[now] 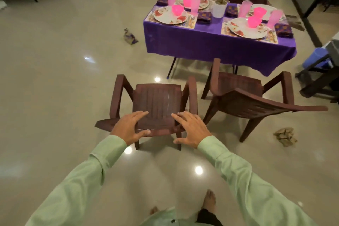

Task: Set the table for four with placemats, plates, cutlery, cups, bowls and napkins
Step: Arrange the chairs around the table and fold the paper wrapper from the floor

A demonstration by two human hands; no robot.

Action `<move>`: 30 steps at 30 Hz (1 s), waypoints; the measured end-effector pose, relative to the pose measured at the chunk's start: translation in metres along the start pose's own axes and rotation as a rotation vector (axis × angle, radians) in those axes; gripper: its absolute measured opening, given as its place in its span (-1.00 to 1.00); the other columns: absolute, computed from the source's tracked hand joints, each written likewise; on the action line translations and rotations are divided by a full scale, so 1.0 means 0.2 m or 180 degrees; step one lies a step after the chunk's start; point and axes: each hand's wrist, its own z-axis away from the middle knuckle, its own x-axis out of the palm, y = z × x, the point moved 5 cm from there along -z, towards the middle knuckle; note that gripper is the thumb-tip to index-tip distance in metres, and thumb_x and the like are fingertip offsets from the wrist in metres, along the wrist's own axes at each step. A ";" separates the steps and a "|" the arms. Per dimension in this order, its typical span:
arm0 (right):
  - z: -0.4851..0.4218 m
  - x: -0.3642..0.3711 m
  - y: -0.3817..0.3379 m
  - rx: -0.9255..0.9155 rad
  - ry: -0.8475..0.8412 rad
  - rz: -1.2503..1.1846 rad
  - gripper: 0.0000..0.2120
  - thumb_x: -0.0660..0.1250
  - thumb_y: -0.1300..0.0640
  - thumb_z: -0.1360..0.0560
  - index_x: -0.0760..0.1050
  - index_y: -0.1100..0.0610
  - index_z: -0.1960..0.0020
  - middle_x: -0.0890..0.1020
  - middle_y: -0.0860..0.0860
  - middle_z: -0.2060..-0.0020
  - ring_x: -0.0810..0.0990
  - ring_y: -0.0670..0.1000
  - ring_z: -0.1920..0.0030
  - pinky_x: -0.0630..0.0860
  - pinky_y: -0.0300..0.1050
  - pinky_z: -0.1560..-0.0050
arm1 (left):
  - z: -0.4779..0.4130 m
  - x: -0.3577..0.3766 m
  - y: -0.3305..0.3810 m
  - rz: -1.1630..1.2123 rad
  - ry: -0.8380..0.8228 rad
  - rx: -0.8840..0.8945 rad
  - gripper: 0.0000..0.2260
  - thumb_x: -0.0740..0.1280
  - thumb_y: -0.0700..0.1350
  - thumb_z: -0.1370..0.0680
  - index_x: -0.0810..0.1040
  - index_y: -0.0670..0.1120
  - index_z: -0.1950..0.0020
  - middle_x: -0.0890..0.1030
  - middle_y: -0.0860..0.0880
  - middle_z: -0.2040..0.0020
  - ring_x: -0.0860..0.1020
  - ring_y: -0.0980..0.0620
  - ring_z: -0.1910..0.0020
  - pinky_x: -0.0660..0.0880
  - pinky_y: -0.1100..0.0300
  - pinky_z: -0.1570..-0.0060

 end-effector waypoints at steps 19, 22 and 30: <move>-0.73 0.14 0.04 0.0326 -0.0340 0.0703 -0.68 0.17 0.06 -0.57 0.49 -0.10 -0.29 0.65 -0.03 -0.06 0.62 0.10 -0.06 0.47 -0.03 0.01 | -0.62 0.10 -0.58 -0.1447 -0.0793 0.0044 -0.58 0.22 0.06 -0.32 0.54 0.28 -0.16 0.65 0.18 -0.03 0.61 0.04 0.02 0.57 0.10 0.11; -0.96 0.07 0.15 0.0469 -0.0260 0.0655 -0.70 0.19 0.06 -0.55 0.53 -0.10 -0.24 0.66 -0.03 0.00 0.63 0.10 -0.02 0.47 -0.04 0.00 | -0.89 0.05 -0.64 -0.1447 -0.0828 0.0084 -0.56 0.19 0.06 -0.33 0.53 0.29 -0.18 0.66 0.18 -0.03 0.62 0.03 0.03 0.58 0.09 0.08; -1.38 -0.04 0.38 0.0661 -0.0181 0.0538 -0.71 0.24 0.14 -0.49 0.55 -0.06 -0.17 0.67 0.00 0.03 0.64 0.14 0.01 0.50 -0.01 -0.01 | -1.46 -0.05 -0.75 -0.1460 -0.0806 0.0217 -0.56 0.22 0.02 -0.36 0.50 0.31 -0.21 0.64 0.20 -0.07 0.62 0.06 0.02 0.59 0.10 0.05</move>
